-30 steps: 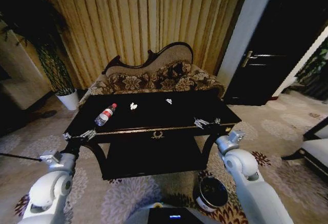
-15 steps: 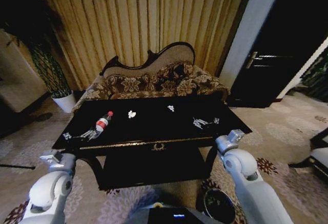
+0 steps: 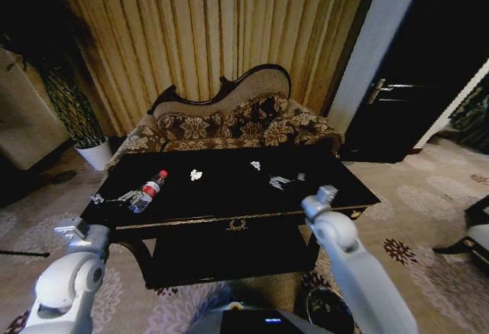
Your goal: Move to the front of the table and place the trash on the table into the trash bin.
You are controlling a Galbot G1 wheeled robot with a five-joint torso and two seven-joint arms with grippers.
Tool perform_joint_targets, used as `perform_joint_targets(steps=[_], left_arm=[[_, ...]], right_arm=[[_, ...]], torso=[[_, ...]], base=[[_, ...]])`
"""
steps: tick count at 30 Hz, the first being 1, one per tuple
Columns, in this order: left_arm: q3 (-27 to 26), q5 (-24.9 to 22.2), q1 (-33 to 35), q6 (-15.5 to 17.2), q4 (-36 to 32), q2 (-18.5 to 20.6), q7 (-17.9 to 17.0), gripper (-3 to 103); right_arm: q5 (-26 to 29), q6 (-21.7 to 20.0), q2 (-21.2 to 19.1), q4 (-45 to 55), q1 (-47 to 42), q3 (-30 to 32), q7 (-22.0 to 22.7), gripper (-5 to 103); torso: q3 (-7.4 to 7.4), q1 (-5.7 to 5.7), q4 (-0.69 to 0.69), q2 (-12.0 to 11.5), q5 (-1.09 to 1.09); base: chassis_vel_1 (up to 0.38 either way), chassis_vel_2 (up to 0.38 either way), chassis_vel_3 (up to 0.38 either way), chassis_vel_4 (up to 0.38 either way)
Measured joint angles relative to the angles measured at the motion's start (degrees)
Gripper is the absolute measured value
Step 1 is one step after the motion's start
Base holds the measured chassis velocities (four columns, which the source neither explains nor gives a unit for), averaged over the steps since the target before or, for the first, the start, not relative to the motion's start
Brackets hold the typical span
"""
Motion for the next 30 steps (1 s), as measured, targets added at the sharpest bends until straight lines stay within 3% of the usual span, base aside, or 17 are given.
perform_joint_targets(steps=[10,17,30], left_arm=[[0.6,1.4,0.4,0.5,-1.4,-0.9,-0.2,100],[1.0,2.3,0.6,0.5,-1.5,-1.2,-0.2,100],[0.9,2.3,0.8,0.3,-1.7,-1.2,-0.2,100]], right_arm=[[0.1,-1.9,0.4,-9.8,12.0,-8.8,0.0,100],[-3.2,-0.8,1.0,-15.2,13.4,-10.1,0.0,100],[-4.2,-0.2,1.0,-20.7,15.4,-11.3,0.0,100]], torso=[[0.0,0.02,-0.02,0.0,0.0],[0.0,0.02,-0.01,0.0,0.0],[0.0,0.02,-0.01,0.0,0.0]], base=[[0.0,0.0,0.0,0.0],[0.0,0.0,0.0,0.0],[0.0,0.0,0.0,0.0]])
